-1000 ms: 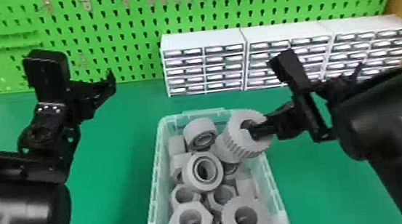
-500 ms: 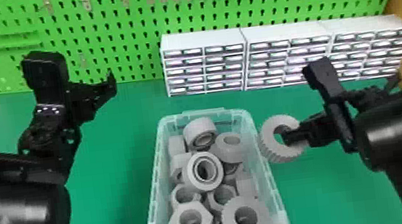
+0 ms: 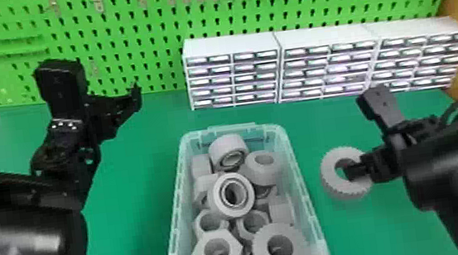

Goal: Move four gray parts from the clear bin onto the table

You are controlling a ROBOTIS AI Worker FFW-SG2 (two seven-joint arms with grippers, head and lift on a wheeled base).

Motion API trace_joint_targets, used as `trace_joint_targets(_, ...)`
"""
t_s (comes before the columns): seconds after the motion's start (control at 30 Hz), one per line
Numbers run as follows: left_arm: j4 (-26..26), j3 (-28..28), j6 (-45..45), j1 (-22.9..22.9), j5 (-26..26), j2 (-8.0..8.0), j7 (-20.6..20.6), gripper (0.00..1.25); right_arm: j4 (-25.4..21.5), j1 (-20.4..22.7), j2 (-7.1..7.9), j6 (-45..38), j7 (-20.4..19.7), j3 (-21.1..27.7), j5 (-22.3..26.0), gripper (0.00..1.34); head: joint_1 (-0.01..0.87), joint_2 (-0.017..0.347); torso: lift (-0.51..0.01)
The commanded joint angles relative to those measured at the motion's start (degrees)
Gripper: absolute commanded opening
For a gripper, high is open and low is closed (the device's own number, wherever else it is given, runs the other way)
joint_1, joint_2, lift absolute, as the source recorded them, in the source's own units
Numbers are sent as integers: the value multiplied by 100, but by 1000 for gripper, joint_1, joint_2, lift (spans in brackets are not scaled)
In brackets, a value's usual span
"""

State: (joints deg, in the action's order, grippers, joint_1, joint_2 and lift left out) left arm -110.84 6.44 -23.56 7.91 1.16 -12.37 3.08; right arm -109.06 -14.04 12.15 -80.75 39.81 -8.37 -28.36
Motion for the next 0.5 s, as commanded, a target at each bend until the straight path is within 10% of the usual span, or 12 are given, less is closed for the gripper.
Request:
trace_joint_targets(0.0, 19, 24, 1, 9, 16, 24, 0, 1143, 351, 77, -46, 288, 0, 134, -82, 282, 686, 26, -50)
trace_joint_targets(0.47, 71, -37, 1, -9, 24, 103, 0, 1143, 1318, 226, -345, 1299, 0, 652, -302, 282, 686, 26, -50)
